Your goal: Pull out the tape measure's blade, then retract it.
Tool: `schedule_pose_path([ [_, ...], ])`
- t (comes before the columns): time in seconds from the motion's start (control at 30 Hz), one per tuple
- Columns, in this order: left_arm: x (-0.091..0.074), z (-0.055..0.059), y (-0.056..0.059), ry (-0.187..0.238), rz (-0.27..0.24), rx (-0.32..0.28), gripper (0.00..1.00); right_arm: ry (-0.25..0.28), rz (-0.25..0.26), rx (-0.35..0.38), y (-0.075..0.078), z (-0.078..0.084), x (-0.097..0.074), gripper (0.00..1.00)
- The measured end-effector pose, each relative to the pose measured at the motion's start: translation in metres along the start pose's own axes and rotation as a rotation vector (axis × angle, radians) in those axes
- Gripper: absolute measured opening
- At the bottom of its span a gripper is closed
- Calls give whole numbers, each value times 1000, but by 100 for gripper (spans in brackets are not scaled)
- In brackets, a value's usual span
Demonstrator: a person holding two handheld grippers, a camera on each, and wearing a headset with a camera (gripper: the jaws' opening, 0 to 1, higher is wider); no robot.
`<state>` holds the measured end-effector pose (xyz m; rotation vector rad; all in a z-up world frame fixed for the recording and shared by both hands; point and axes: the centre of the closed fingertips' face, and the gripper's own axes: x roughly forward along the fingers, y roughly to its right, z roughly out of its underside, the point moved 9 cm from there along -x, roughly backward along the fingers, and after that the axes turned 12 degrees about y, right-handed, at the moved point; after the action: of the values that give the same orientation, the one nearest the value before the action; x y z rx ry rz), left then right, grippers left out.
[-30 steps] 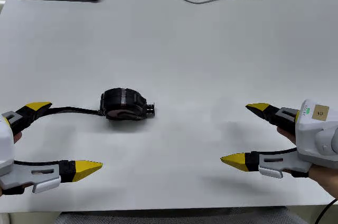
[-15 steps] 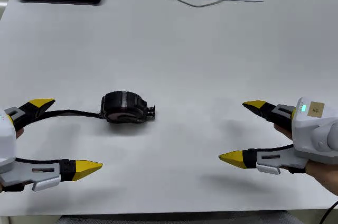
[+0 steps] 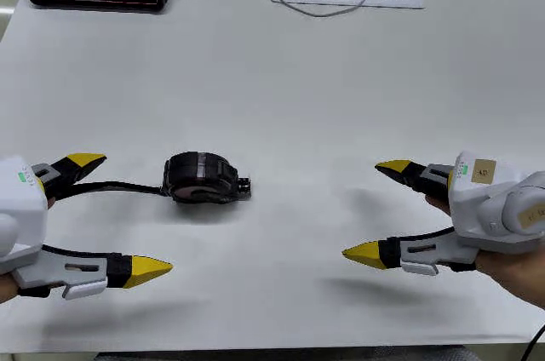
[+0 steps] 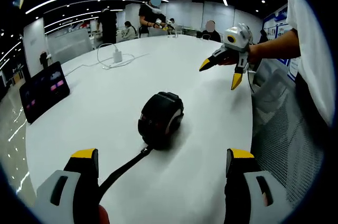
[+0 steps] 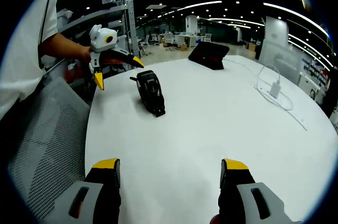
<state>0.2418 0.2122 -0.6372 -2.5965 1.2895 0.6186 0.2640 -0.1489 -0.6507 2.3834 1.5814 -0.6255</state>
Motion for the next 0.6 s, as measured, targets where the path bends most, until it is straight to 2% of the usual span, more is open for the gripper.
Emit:
schedule_pose_path([
  [0.37,8,-2,-8,-42,37,68,96,-1,-35,-24,8,-4,13,73],
  [0.6,18,-3,-11,-64,72,89,96,-10,-64,-45,9,-7,24,73],
])
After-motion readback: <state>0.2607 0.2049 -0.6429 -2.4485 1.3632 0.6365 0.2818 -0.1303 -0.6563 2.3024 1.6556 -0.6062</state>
